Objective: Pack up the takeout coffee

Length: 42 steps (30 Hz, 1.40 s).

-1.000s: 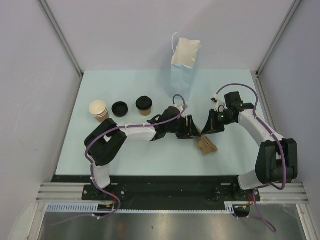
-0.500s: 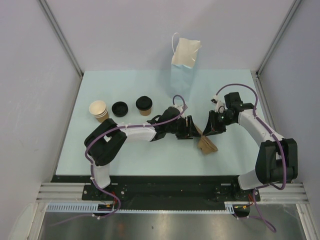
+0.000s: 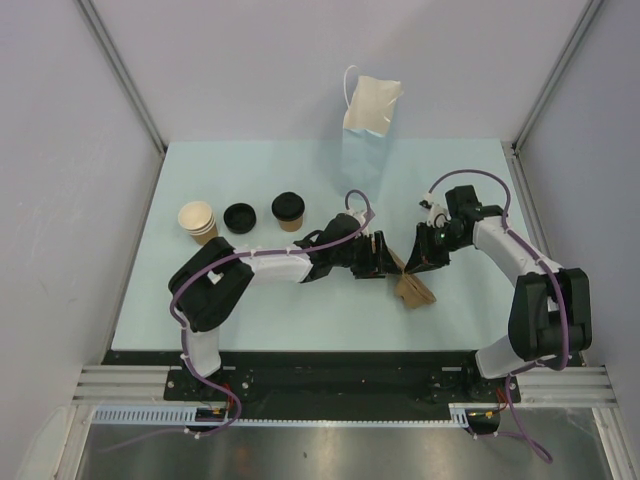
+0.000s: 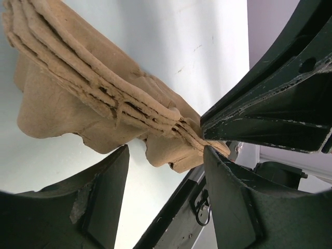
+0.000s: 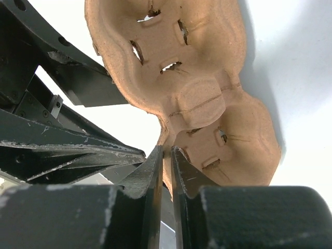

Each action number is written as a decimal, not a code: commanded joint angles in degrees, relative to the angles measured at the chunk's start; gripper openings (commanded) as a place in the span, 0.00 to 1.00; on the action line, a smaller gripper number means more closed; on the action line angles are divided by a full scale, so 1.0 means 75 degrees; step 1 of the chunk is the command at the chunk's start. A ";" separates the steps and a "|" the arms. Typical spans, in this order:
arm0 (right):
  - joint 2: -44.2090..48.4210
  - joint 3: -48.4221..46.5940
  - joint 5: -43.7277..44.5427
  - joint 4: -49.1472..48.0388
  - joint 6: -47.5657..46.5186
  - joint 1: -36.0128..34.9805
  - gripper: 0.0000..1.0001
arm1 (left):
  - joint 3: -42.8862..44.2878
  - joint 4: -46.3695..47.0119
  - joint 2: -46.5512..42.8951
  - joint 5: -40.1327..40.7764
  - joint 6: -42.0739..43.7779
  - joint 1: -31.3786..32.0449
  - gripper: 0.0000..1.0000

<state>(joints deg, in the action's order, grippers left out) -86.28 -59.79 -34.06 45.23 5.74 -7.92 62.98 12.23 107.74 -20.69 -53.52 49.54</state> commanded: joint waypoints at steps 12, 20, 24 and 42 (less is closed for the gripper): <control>-0.0074 -0.0032 0.1155 0.0121 -0.0554 -0.0654 0.17 | 0.0063 -0.0482 0.0083 0.0496 0.0292 0.0039 0.64; -0.0402 -0.0044 0.1272 0.0156 -0.0589 -0.0713 0.15 | 0.0075 -0.0716 0.0154 0.0719 0.0421 0.0039 0.64; -0.0414 -0.0055 0.1144 0.0180 -0.0613 -0.0701 0.02 | 0.0087 -0.0775 0.0165 0.0754 0.0432 0.0039 0.64; 0.0852 -0.0102 0.1026 -0.0734 0.0360 -0.0736 0.00 | 0.0087 -0.0494 -0.0514 0.0497 0.0679 -0.0113 0.66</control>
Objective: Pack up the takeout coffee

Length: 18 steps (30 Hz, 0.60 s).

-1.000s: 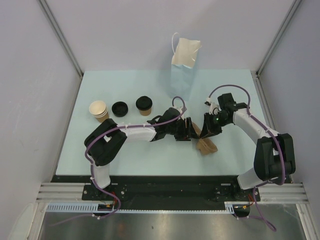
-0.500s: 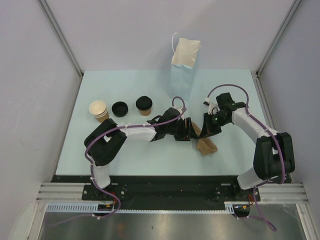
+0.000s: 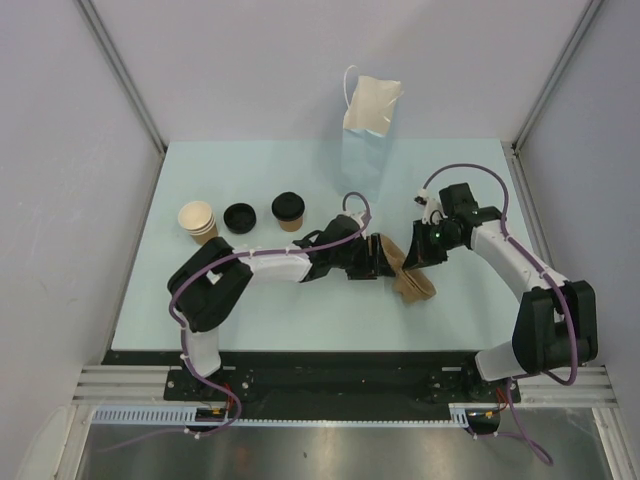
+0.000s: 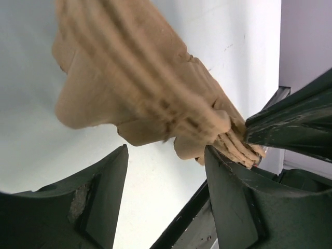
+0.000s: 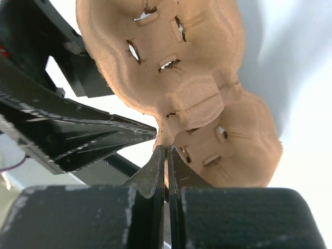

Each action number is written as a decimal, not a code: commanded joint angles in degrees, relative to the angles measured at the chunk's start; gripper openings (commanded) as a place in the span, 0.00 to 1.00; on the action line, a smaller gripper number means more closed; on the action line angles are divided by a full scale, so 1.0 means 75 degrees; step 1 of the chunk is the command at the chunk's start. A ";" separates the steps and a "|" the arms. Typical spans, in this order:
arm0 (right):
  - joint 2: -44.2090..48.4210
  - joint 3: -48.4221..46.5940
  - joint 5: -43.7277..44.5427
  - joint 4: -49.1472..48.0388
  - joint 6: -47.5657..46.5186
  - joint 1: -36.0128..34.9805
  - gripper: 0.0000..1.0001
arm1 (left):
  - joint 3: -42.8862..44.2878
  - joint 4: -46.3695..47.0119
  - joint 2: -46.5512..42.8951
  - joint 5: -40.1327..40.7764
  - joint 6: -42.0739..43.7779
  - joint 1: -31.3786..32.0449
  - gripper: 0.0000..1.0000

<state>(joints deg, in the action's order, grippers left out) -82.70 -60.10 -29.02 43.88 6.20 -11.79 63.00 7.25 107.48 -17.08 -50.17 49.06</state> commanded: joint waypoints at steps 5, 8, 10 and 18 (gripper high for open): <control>0.0432 -0.0061 0.0599 -0.0530 0.0299 -0.0244 0.00 | 0.0037 0.0334 -0.0631 -0.0090 0.0139 -0.0072 0.67; 0.0561 -0.0061 0.0681 -0.0565 0.0310 -0.0268 0.00 | -0.0114 0.0568 -0.0725 -0.0253 0.0034 -0.0154 0.68; 0.0561 -0.0061 0.0658 -0.0530 0.0322 -0.0279 0.00 | -0.0150 0.0733 -0.0795 -0.0370 -0.0025 -0.0178 0.69; 0.0468 -0.0061 0.0412 -0.0577 0.0463 -0.0303 0.00 | 0.0049 0.0991 -0.0573 -0.0512 -0.0271 -0.0166 0.69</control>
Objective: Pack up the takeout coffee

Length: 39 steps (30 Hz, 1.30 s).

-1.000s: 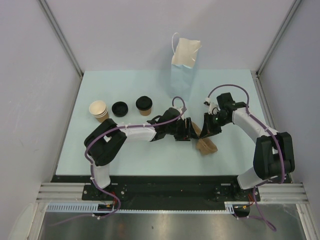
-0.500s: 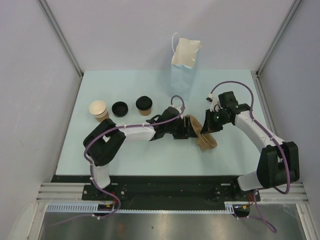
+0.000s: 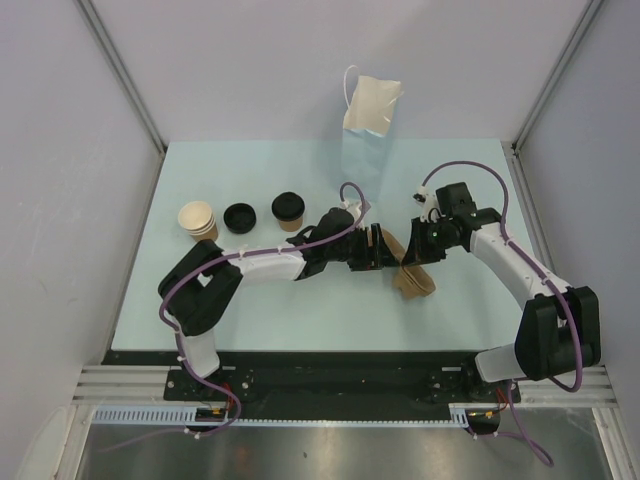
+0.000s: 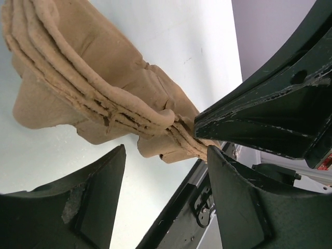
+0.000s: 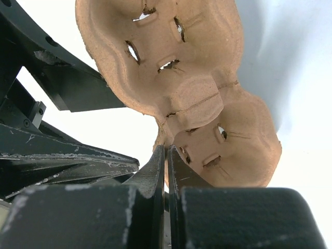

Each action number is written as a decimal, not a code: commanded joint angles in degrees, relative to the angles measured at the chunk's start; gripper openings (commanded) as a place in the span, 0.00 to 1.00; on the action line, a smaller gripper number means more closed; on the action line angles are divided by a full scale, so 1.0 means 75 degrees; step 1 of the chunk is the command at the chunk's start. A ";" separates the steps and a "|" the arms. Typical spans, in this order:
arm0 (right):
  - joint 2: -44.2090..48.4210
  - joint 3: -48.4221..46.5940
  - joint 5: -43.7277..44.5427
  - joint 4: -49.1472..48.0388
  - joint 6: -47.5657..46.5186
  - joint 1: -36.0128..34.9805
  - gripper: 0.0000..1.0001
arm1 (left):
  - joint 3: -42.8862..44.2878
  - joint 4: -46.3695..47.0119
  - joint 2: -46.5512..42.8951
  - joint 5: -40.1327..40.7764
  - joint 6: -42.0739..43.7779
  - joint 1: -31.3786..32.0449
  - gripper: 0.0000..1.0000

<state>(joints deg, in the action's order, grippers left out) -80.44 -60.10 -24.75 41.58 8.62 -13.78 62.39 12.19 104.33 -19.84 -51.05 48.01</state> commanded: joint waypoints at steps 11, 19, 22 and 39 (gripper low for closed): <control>0.0191 -0.0061 -0.0473 -0.0271 0.0268 0.0009 0.00 | 0.0388 -0.0042 0.0409 0.0160 -0.0096 0.0009 0.67; 0.0249 -0.0061 -0.0649 -0.0259 0.0339 0.0103 0.00 | 0.0412 -0.0545 0.0620 0.0523 0.0126 0.0021 0.64; 0.0284 -0.0061 -0.0649 -0.0248 0.0350 0.0162 0.00 | 0.0330 -0.0756 0.0655 0.0721 0.0220 0.0021 0.61; 0.0426 -0.0061 -0.0333 -0.0107 0.0151 0.0255 0.00 | -0.0301 0.0236 0.0152 0.0079 0.0280 -0.0049 0.64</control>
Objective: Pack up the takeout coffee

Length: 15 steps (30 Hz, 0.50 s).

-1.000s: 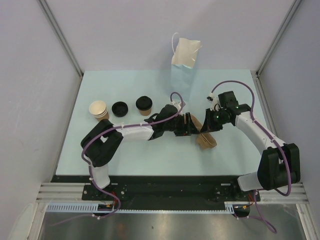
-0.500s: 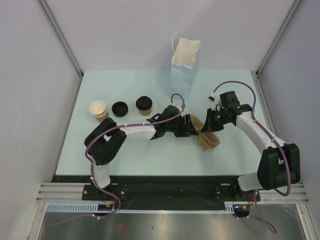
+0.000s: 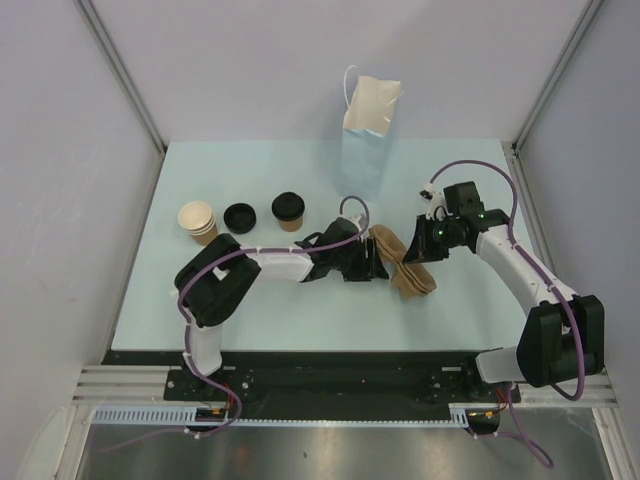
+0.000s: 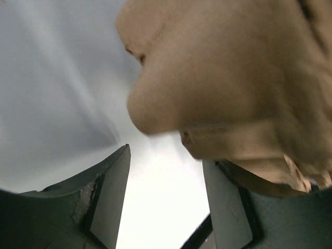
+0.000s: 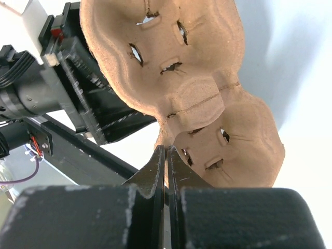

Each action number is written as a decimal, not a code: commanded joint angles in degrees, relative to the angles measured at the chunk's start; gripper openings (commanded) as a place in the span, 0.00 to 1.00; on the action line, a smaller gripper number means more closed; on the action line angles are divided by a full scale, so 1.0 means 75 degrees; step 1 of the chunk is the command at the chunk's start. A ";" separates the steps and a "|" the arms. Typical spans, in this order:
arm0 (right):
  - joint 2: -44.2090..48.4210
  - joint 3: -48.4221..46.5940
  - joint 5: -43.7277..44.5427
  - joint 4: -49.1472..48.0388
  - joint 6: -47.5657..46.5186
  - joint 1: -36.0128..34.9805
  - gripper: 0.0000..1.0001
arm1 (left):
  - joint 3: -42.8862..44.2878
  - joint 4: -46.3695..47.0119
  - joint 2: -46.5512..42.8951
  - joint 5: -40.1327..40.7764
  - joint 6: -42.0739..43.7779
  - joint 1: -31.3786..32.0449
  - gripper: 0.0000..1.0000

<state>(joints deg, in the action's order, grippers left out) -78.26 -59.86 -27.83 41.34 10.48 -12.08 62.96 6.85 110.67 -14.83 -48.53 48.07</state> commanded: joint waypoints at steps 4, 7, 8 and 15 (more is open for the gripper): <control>0.0028 -0.0094 0.0160 -0.0087 -0.0108 0.0028 0.00 | -0.0613 0.1266 -0.1302 -0.0917 -0.0173 -0.0082 0.64; 0.0017 -0.0094 0.0149 -0.0145 -0.0050 0.0005 0.00 | -0.0695 0.1360 -0.1514 -0.1035 -0.0372 -0.0094 0.65; 0.0017 -0.0094 0.0149 -0.0157 -0.0061 0.0005 0.00 | -0.0695 0.1371 -0.1514 -0.1046 -0.0431 -0.0094 0.65; 0.0099 -0.0094 0.0079 -0.0145 0.0020 -0.0089 0.00 | -0.0321 0.1442 -0.1234 -0.0977 -0.0747 -0.0058 0.68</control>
<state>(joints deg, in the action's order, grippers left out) -78.32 -59.86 -26.98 41.47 10.48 -12.32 58.08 15.84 101.21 -21.47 -52.07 47.75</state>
